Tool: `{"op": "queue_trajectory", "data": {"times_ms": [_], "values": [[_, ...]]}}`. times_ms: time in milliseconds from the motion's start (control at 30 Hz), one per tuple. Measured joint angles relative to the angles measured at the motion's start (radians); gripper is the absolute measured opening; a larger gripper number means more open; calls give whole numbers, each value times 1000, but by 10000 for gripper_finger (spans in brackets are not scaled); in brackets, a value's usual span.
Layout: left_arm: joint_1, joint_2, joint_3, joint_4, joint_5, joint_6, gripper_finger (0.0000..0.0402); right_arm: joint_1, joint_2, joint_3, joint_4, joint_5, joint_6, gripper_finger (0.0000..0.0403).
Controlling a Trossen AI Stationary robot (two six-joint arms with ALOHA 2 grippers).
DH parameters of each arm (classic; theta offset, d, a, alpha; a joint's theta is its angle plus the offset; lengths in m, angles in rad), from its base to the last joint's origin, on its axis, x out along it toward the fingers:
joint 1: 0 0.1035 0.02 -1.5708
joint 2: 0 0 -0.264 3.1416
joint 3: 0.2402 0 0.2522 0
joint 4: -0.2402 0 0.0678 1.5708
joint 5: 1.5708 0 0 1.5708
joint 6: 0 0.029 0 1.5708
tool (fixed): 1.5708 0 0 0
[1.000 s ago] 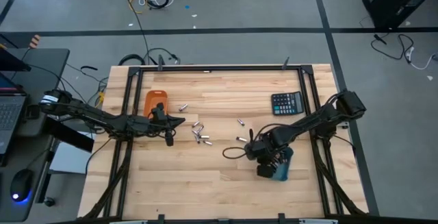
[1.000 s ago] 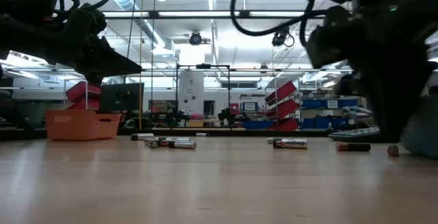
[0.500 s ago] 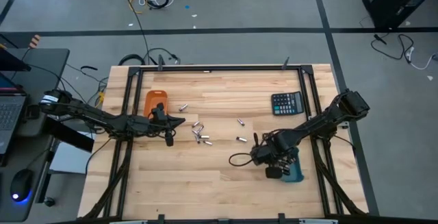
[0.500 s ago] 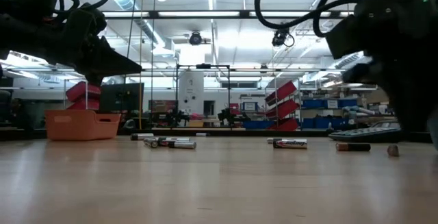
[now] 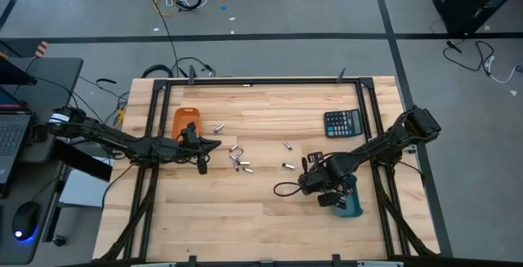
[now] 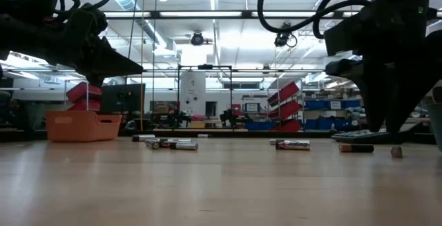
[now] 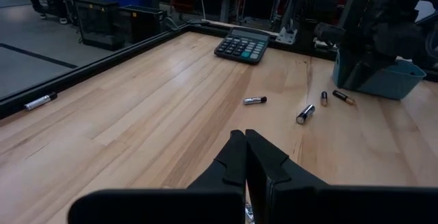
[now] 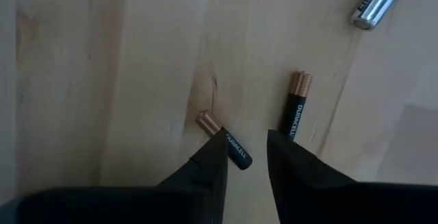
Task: Sort batteries
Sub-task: Put the black battery into the blue bin
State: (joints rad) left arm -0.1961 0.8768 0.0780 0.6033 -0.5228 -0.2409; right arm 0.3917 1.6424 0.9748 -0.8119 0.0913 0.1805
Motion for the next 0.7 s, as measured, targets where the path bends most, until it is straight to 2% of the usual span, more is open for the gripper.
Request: {"op": "queue_trajectory", "data": {"times_ms": [200, 700], "values": [[0, 0, 0, 0, 0, 0, 0, 1, 0, -37, 14, -6, -1, 97], [0, 0, 0, 6, -1, 0, 0, -13, 4, -136, 179, -27, -3, 96]]}}
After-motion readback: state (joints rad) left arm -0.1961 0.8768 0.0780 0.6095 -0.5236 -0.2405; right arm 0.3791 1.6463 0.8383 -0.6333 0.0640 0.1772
